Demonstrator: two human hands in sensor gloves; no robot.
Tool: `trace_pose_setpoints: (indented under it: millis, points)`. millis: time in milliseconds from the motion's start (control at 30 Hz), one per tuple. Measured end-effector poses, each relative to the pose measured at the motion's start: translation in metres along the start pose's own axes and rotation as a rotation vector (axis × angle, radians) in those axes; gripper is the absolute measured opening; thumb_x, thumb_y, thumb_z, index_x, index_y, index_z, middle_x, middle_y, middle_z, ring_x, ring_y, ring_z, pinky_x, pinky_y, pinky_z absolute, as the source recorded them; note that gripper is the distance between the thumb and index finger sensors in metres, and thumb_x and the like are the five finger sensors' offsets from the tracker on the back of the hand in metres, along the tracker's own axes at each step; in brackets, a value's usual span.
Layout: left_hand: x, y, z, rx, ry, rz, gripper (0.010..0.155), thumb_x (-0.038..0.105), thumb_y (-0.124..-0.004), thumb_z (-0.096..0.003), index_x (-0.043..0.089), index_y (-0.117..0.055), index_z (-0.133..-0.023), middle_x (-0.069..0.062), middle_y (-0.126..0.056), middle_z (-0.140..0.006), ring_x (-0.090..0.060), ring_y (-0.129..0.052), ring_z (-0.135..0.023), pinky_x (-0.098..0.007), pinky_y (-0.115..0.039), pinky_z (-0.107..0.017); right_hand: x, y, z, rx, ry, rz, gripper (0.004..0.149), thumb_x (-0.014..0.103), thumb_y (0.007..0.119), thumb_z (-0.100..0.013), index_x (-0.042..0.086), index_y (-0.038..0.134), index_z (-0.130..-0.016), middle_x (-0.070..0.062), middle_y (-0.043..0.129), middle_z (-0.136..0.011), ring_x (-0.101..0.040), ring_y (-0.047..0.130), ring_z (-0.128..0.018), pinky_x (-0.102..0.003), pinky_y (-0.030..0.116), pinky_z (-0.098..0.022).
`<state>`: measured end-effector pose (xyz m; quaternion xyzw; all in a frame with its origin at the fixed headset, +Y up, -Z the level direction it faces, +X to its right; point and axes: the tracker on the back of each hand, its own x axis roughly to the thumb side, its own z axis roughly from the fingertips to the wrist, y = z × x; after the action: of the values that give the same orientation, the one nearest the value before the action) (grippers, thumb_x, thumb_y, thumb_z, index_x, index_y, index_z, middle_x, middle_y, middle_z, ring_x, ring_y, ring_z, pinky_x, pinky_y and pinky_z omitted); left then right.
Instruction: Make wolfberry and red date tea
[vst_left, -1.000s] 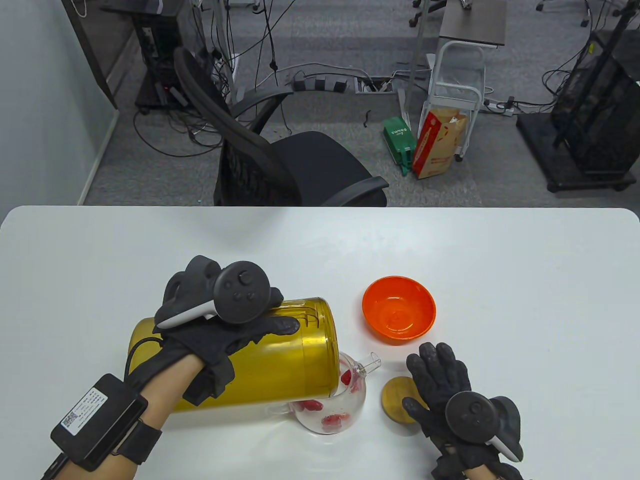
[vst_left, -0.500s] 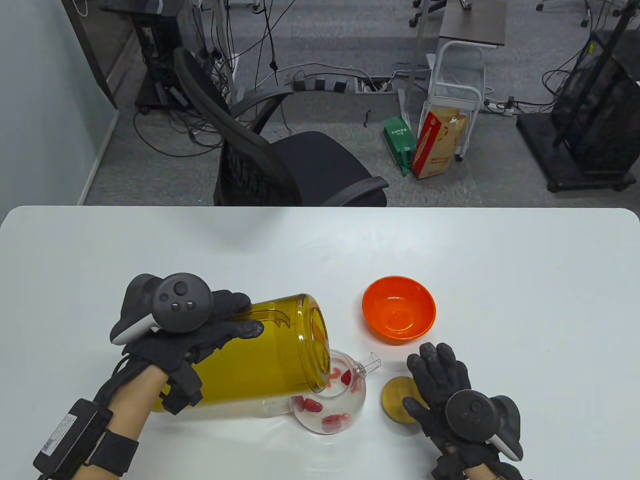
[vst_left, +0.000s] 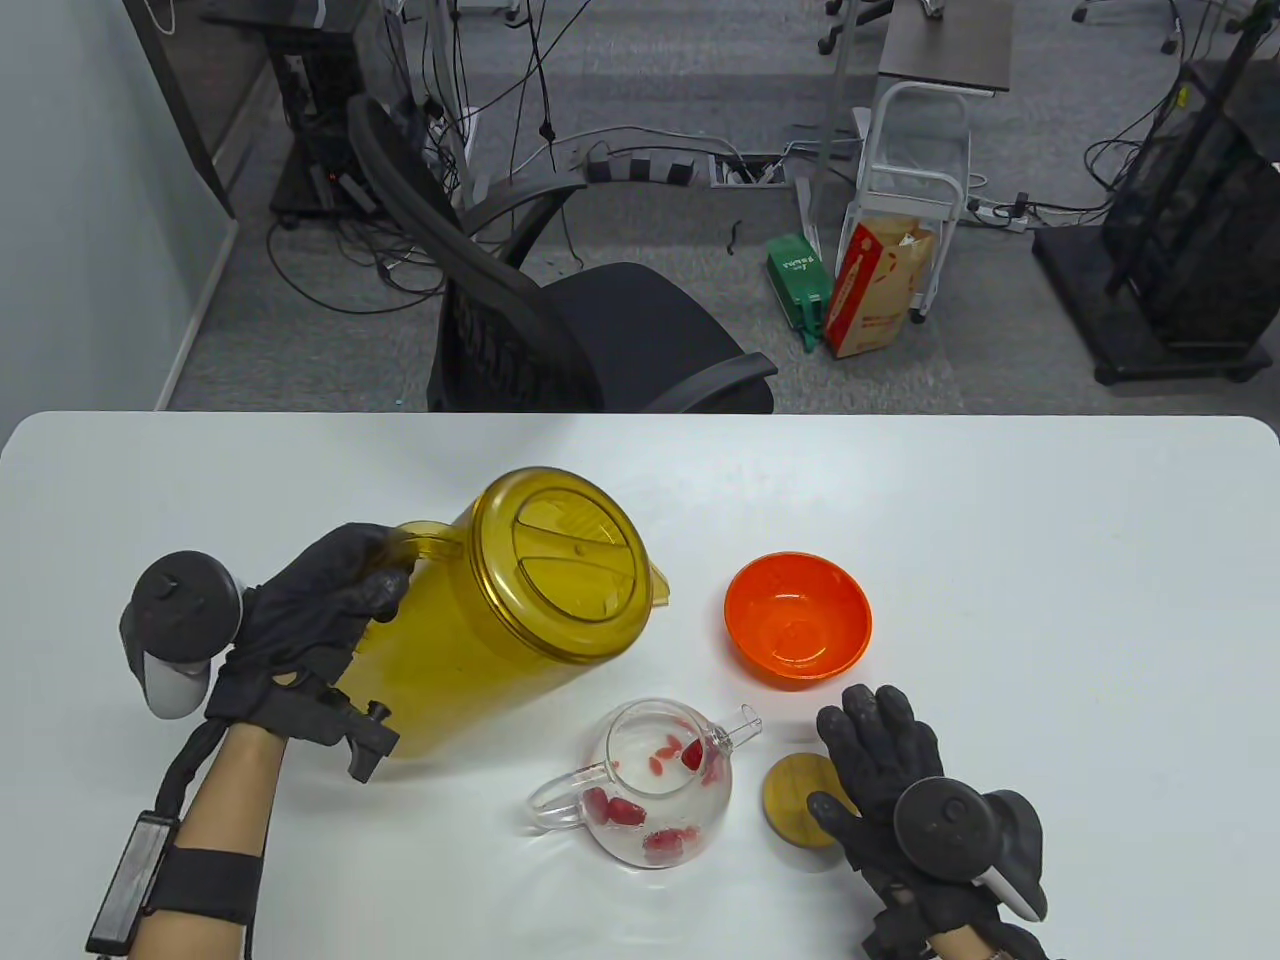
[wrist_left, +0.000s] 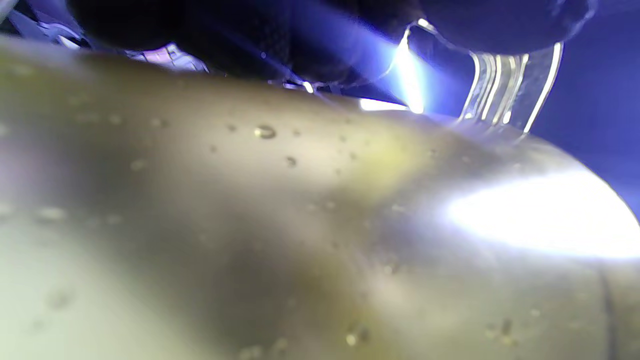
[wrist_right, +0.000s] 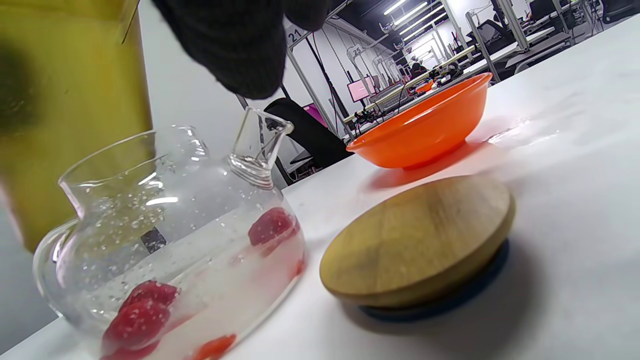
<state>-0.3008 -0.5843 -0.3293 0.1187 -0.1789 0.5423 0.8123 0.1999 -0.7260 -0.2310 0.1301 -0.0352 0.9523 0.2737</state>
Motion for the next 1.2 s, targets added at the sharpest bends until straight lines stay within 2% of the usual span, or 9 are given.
trace_pose_setpoints:
  millis: [100, 200, 367, 600, 967, 1200]
  points:
    - [-0.025, -0.004, 0.002, 0.136, 0.018, 0.15, 0.056, 0.062, -0.067, -0.0412, 0.027, -0.078, -0.083, -0.006, -0.089, -0.069, -0.025, -0.09, -0.049, -0.049, -0.076, -0.048, 0.0, 0.0, 0.0, 0.006, 0.001, 0.003, 0.075, 0.035, 0.083, -0.054, 0.015, 0.041, -0.114, -0.01, 0.027, -0.121, -0.033, 0.014, -0.107, -0.057, 0.02, -0.076]
    - [-0.046, -0.013, 0.002, 0.211, 0.051, 0.254, 0.056, 0.063, -0.066, -0.0411, 0.03, -0.076, -0.085, -0.004, -0.086, -0.073, -0.024, -0.088, -0.055, -0.047, -0.074, -0.054, 0.0, 0.001, -0.001, 0.008, 0.002, 0.004, 0.075, 0.035, 0.083, -0.054, 0.015, 0.041, -0.114, -0.01, 0.027, -0.121, -0.033, 0.014, -0.107, -0.057, 0.02, -0.076]
    - [-0.078, -0.03, -0.001, 0.193, 0.107, 0.314, 0.055, 0.067, -0.061, -0.0437, 0.038, -0.065, -0.09, 0.003, -0.078, -0.083, -0.018, -0.082, -0.068, -0.043, -0.068, -0.067, -0.002, 0.002, -0.001, 0.018, 0.023, -0.006, 0.075, 0.035, 0.083, -0.054, 0.015, 0.041, -0.114, -0.01, 0.027, -0.121, -0.033, 0.014, -0.107, -0.057, 0.02, -0.076]
    - [-0.118, -0.056, -0.001, 0.209, 0.203, 0.379, 0.055, 0.068, -0.06, -0.0438, 0.04, -0.063, -0.091, 0.006, -0.073, -0.088, -0.018, -0.076, -0.076, -0.046, -0.056, -0.077, -0.003, 0.002, -0.002, 0.016, 0.031, -0.012, 0.075, 0.035, 0.083, -0.054, 0.015, 0.041, -0.114, -0.01, 0.027, -0.121, -0.033, 0.014, -0.107, -0.057, 0.02, -0.076]
    - [-0.141, -0.077, -0.003, 0.145, 0.259, 0.318, 0.055, 0.071, -0.059, -0.0435, 0.043, -0.059, -0.091, 0.01, -0.069, -0.091, -0.016, -0.072, -0.082, -0.044, -0.052, -0.081, -0.005, 0.003, -0.004, 0.032, 0.046, -0.02, 0.075, 0.035, 0.083, -0.054, 0.014, 0.041, -0.114, -0.01, 0.027, -0.121, -0.033, 0.014, -0.107, -0.057, 0.02, -0.076]
    - [-0.148, -0.079, 0.005, 0.158, 0.272, 0.348, 0.062, 0.072, -0.062, -0.0443, 0.038, -0.06, -0.095, 0.004, -0.071, -0.093, -0.021, -0.072, -0.085, -0.048, -0.053, -0.079, -0.006, 0.002, -0.003, 0.027, 0.045, -0.024, 0.075, 0.035, 0.083, -0.054, 0.014, 0.041, -0.114, -0.01, 0.027, -0.121, -0.033, 0.014, -0.107, -0.057, 0.02, -0.076]
